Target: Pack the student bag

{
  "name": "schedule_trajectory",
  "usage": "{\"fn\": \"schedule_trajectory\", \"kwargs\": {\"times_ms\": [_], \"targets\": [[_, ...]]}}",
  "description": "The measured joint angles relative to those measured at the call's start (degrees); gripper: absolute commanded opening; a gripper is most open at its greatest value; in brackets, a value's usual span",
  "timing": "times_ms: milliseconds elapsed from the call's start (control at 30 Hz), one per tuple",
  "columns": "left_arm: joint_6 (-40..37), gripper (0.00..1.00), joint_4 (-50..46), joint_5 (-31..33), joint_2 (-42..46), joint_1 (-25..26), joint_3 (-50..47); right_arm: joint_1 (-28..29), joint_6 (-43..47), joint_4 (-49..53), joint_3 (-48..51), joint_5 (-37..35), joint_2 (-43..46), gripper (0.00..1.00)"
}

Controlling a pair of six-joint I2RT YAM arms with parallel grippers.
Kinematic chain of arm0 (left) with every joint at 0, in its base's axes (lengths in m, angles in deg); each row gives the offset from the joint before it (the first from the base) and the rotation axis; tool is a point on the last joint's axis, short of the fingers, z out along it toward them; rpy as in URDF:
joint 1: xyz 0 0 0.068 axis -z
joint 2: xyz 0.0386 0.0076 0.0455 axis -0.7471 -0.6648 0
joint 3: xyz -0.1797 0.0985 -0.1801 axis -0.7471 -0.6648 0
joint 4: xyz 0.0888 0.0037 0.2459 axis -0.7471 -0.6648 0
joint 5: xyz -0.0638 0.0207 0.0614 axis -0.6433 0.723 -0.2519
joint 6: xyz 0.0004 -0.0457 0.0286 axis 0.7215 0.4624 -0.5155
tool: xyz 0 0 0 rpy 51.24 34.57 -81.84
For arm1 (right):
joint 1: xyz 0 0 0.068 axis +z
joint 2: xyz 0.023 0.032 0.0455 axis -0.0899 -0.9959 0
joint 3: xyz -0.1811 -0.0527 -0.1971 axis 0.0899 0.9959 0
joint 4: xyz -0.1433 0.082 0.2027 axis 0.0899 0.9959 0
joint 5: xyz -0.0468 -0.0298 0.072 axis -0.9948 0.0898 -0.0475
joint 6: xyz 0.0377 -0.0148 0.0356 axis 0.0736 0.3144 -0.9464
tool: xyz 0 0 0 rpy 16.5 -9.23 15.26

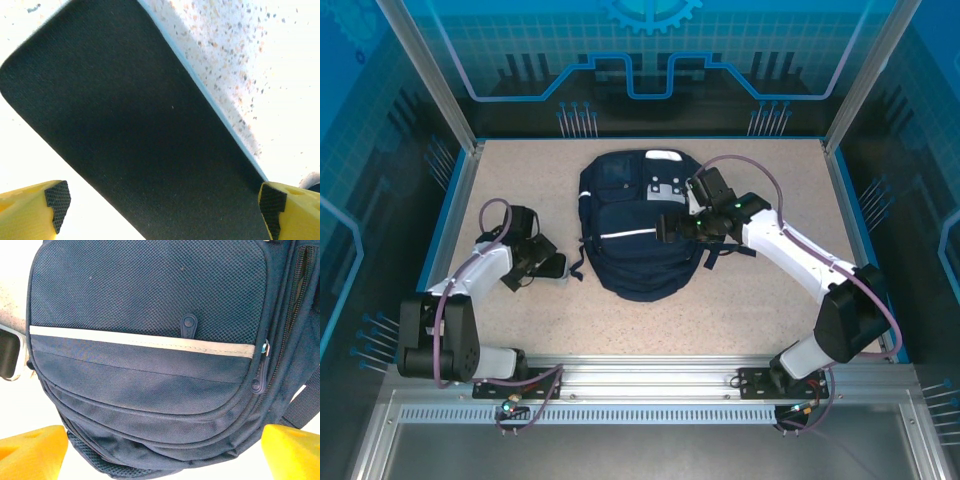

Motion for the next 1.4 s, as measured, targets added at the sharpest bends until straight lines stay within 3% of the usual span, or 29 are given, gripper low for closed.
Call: {"fn": "schedule_trajectory", "kwargs": {"times_ms": [567, 733, 900, 1033, 1200, 1400], "targets": [[15.17, 0.98, 1.9, -0.7, -3.02, -4.22, -0.04, 0.79, -0.02, 0.09, -0.96, -0.02, -1.38, 1.0], [16.02, 0.86, 2.21, -0.68, -4.96, -4.22, -0.04, 0.79, -0.04, 0.09, -0.96, -0.02, -1.38, 1.0], [15.87, 0.68, 3.48, -1.6, -5.22, -4.31, -0.04, 0.79, -0.42, 0.09, -0.96, 0.07, -1.38, 1.0], [14.38, 0.61, 4.5, -3.61, -4.96, -4.33, -0.07, 0.79, -0.46, -0.04, -0.96, 1.42, -1.38, 1.0], [12.61, 0.6, 4.57, -8.28, 1.68, -4.02, -0.09, 2.21, -0.46, -2.97, -0.83, 6.58, -1.38, 0.99], [11.93, 0.59, 4.24, -15.37, 11.65, 0.02, 0.48, 8.55, -3.23, -9.99, -0.81, 16.02, -2.27, 0.99]]}}
